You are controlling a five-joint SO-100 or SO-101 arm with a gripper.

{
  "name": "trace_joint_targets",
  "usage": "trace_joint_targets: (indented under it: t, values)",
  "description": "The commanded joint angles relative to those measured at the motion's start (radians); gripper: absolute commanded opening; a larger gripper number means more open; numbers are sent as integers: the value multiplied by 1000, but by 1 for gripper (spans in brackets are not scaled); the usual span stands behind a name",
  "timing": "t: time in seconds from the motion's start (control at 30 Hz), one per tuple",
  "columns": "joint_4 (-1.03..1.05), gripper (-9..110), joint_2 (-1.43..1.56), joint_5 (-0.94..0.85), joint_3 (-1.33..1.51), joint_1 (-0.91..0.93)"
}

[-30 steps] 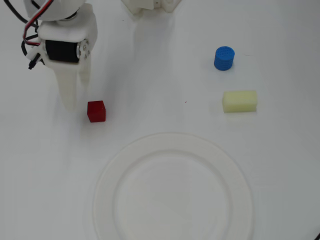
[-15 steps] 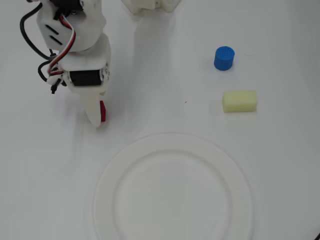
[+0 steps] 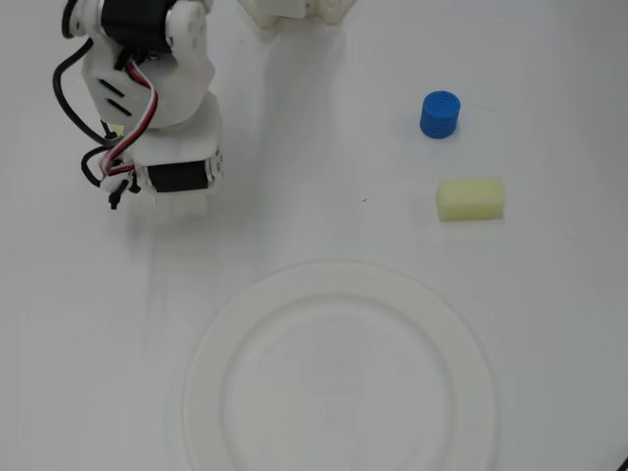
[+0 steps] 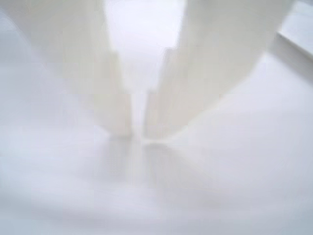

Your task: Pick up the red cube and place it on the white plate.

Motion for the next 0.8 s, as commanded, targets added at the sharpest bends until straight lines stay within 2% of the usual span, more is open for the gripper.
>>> trace_joint_targets:
  t: [0.0, 0.3, 0.43, 0.63, 0.77]
  values:
    - [-6, 0, 110, -26, 3, 11]
    - [72, 1, 295, -35, 40, -34]
    - [78, 9, 318, -2, 26, -14]
    - [100, 21, 235, 11, -141, 268]
    - [110, 30, 103, -11, -348, 480]
